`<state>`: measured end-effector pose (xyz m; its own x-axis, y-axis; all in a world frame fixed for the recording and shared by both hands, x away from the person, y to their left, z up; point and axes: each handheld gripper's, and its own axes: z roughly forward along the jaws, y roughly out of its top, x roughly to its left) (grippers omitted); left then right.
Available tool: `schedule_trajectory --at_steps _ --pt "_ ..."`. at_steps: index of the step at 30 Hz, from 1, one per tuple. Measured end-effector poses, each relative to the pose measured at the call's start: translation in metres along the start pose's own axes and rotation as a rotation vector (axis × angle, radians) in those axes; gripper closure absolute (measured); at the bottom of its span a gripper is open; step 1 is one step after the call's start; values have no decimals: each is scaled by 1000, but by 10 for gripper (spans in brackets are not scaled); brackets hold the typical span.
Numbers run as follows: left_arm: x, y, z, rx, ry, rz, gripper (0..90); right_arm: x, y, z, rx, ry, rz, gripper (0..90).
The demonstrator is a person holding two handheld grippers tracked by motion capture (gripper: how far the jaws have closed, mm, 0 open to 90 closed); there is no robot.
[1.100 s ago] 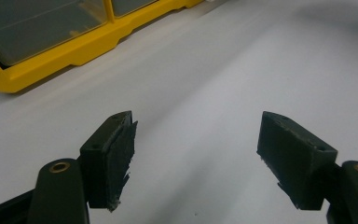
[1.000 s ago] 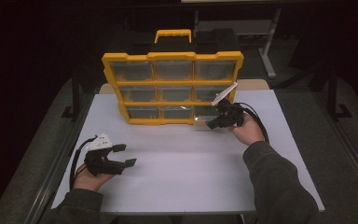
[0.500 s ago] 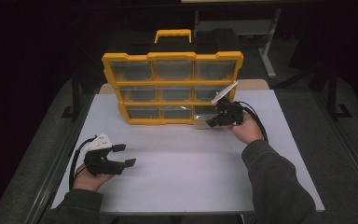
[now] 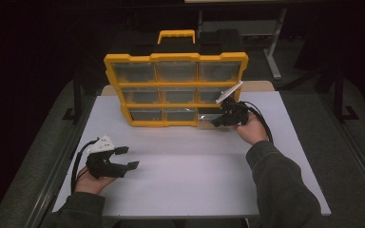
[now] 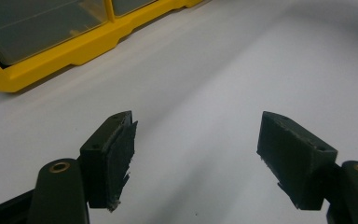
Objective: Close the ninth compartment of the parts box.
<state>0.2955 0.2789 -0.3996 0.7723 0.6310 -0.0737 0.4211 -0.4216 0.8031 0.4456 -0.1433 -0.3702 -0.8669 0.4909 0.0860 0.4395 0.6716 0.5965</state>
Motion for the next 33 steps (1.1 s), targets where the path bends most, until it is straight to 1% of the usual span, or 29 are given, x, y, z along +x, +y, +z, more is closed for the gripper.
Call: schedule_trajectory --at_steps 4,7,8,9,10,13,14,20,27,30,33 --pt "0 0 0 2 0 -2 269 -2 0 0 -1 0 6 887" --pt "0 0 0 1 -1 0 269 -3 0 1 -9 -9 0 887" --pt "0 0 0 1 0 0 269 -1 1 0 -3 -8 26 887" --pt "0 0 0 1 -1 1 269 -2 1 0 -5 -11 21 888" --pt "0 0 1 2 -2 -2 269 -3 1 0 -8 -19 2 887" --pt "0 -1 0 1 -2 -2 269 -4 2 -1 -11 -31 -2 888" --pt "0 0 0 0 -2 3 269 -3 3 -1 -8 -35 12 887" --pt "-1 0 0 -1 -2 1 269 -3 4 -2 -15 -53 16 887" --pt "-1 -1 0 -1 -1 1 269 -4 5 -1 -24 -75 10 888" --pt "0 -1 -1 -1 1 7 269 -4 6 -1 -23 -83 19 888" --pt "0 -1 -1 -3 1 2 269 -4 6 -1 -27 -96 22 888"
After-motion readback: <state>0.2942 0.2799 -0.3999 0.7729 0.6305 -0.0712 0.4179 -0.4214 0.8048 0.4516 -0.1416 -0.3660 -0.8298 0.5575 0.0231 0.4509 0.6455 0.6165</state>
